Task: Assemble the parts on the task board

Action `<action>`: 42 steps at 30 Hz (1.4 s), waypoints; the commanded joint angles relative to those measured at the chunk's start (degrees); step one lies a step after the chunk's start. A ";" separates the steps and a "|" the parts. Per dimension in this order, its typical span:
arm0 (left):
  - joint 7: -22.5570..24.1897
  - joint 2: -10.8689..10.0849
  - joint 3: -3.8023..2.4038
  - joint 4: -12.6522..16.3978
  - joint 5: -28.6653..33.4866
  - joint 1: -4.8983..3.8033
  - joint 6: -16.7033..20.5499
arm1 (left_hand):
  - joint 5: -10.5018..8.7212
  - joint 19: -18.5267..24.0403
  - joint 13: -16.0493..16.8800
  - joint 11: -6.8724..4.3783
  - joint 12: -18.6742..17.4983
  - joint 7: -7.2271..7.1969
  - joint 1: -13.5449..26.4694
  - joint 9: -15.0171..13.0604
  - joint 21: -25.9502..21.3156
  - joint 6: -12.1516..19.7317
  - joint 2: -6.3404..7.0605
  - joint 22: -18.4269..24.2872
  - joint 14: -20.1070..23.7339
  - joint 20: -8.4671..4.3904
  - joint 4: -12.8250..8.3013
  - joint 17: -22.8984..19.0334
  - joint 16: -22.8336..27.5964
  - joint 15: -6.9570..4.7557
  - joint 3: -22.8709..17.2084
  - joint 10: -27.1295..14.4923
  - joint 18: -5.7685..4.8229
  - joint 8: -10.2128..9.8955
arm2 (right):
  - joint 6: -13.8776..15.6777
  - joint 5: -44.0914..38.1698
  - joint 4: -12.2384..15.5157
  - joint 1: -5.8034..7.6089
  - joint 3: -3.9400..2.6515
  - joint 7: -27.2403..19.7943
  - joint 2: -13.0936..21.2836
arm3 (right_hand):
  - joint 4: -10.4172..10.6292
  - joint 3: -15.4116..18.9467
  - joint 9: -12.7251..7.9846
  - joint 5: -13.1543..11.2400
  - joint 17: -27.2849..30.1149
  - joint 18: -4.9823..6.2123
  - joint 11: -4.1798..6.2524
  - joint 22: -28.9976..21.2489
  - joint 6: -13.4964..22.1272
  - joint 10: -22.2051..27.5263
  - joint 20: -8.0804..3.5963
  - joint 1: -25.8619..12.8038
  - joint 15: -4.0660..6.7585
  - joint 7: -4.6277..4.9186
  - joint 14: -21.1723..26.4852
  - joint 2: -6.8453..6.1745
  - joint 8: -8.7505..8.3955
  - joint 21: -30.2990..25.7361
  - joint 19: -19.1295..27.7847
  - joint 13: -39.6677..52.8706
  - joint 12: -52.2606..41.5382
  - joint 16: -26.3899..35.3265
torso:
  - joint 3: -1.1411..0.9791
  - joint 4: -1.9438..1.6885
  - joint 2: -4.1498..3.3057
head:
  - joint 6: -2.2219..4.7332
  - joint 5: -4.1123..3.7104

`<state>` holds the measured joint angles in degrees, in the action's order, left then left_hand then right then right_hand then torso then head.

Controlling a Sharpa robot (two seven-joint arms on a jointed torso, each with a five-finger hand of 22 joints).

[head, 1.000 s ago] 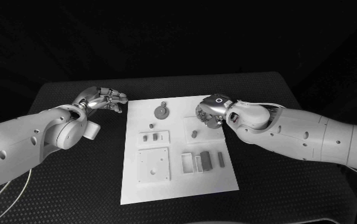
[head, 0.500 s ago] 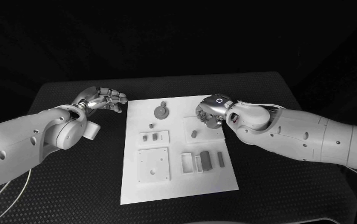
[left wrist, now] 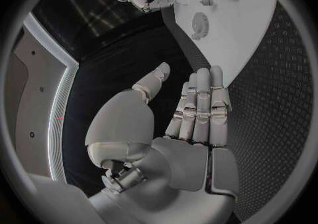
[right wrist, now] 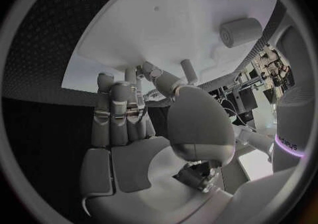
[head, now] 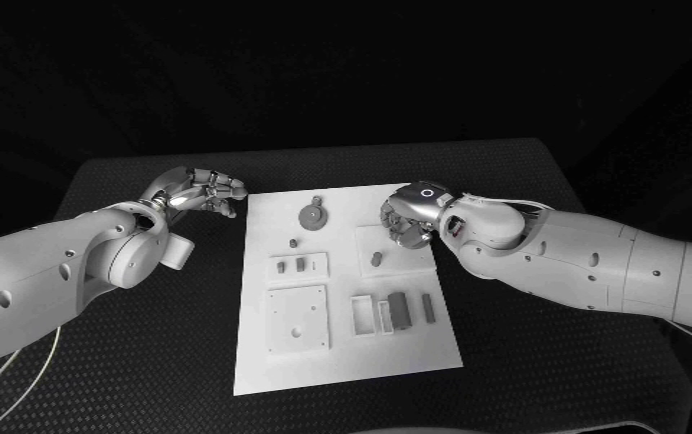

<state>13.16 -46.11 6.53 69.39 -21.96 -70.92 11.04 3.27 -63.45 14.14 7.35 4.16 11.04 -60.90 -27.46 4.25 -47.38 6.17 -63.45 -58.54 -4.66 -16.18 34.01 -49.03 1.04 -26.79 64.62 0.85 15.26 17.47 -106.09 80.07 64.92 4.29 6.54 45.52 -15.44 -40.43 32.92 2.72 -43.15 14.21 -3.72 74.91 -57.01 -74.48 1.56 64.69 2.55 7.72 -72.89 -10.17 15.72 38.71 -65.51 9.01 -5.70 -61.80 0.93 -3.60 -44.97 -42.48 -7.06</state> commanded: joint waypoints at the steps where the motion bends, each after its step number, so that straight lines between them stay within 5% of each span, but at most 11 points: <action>1: 0.44 0.00 -0.05 0.10 0.33 -0.04 -0.60 | -0.36 -0.46 0.08 -0.08 -0.03 0.27 0.29 0.05 -0.09 0.19 -0.14 0.02 -0.52 0.03 0.02 0.07 -0.27 0.00 0.29 -0.34 0.89 0.07 | -3.20 0.58 -0.38 -0.83 0.64 -0.08 -0.20 | 0.46 -0.08 -0.10 0.15 -0.01 0.79 -0.46 1.16 0.56 0.81 0.00 -0.06 -0.30 0.00 0.22 -0.97 -0.37 0.15 0.33 -0.90 1.06 -0.16 | 0.06 -0.06 0.00 | 0.00 -0.12; 10: 0.46 -0.04 -0.05 0.14 0.33 -0.04 -0.54 | -0.36 -0.46 0.09 -0.08 -0.02 0.27 0.27 0.06 -0.10 0.20 -0.13 0.02 -0.51 0.03 0.01 0.07 -0.28 0.00 0.31 -0.35 0.89 0.08 | -3.28 0.33 -0.46 -0.83 0.64 0.23 -0.35 | 1.26 -0.51 -0.20 0.16 -0.01 0.79 -0.68 1.17 0.98 1.17 -0.05 -0.36 -0.51 0.20 0.30 -1.35 -0.59 0.23 0.38 -1.06 1.38 -0.30 | 0.06 -0.06 -0.01 | 0.05 -0.07; 15: 0.44 -0.08 -0.05 0.13 0.33 -0.04 -0.54 | -0.36 -0.47 0.09 -0.08 -0.02 0.27 0.26 0.05 -0.11 0.20 -0.14 0.02 -0.51 0.03 0.01 0.08 -0.28 0.00 0.31 -0.35 0.89 0.08 | -4.11 -0.44 -0.52 -0.83 0.64 0.26 -0.37 | 0.71 -1.01 0.06 0.16 -0.08 0.79 -0.28 1.24 0.19 0.12 -0.24 0.78 -0.14 -0.18 0.24 0.13 -0.07 0.47 0.32 -0.79 0.90 -0.54 | 0.02 -0.05 -0.02 | -0.02 -0.13; 20: 0.44 -0.10 -0.05 0.12 0.33 -0.04 -0.53 | -0.36 -0.47 0.10 -0.08 -0.01 0.26 0.25 0.05 -0.11 0.19 -0.16 0.02 -0.51 0.04 0.01 0.08 -0.28 0.00 0.31 -0.35 0.90 0.09 | -5.06 -1.65 -0.64 -0.84 0.64 0.36 -0.41 | -1.20 -1.39 0.67 0.17 -0.17 0.79 0.70 1.30 -1.83 -2.26 -0.45 2.97 0.80 -1.04 0.13 3.39 1.14 0.94 0.29 -0.01 -0.22 -0.85 | 0.01 -0.03 0.01 | -0.09 -0.24; 23: 0.46 -0.06 -0.05 0.12 0.33 -0.04 -0.55 | -0.36 -0.47 0.10 -0.08 -0.01 0.26 0.24 0.05 -0.12 0.19 -0.16 0.02 -0.51 0.04 0.00 0.08 -0.28 0.00 0.30 -0.35 0.90 0.10 | -5.25 -2.63 -0.60 -0.84 0.64 0.79 -0.46 | -1.24 -1.18 0.87 0.17 -0.30 0.79 1.07 1.32 -2.47 -2.98 -0.54 3.53 1.16 -1.31 -0.07 3.83 1.49 1.25 0.13 0.33 -0.55 -1.14 | 0.01 -0.02 0.01 | -0.11 -0.24; 42: 0.49 -0.03 -0.05 0.03 0.26 -0.04 -0.42 | -0.35 -0.50 0.13 -0.09 0.00 0.21 0.09 0.03 -0.13 0.09 -0.21 0.02 -0.51 0.03 -0.05 0.10 -0.30 -0.01 0.27 -0.37 0.92 0.19 | -3.67 -4.39 -0.40 -0.85 0.65 2.01 -0.59 | -1.27 -0.86 1.62 0.16 -1.20 0.79 1.75 1.33 -3.54 -4.34 -1.08 4.80 1.86 -1.82 -0.58 4.27 2.17 2.53 -0.65 1.33 -1.09 -2.60 | -0.02 -0.03 -0.01 | -0.39 -0.32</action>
<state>13.16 -46.20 6.53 69.35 -21.96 -70.92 11.05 3.27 -63.59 14.17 7.36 4.16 11.03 -60.90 -27.46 4.25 -47.37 6.17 -63.45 -58.65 -4.80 -16.18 34.04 -49.03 0.93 -26.79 64.61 0.85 15.26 16.79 -109.19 80.26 64.94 4.27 7.21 45.07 -16.62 -41.51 34.49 2.70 -44.30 14.15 -1.91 74.91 -60.17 -78.35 0.91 67.66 4.03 5.85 -73.58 -7.29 17.67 41.05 -65.75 10.20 -6.38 -64.29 0.93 -3.64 -44.98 -42.81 -7.34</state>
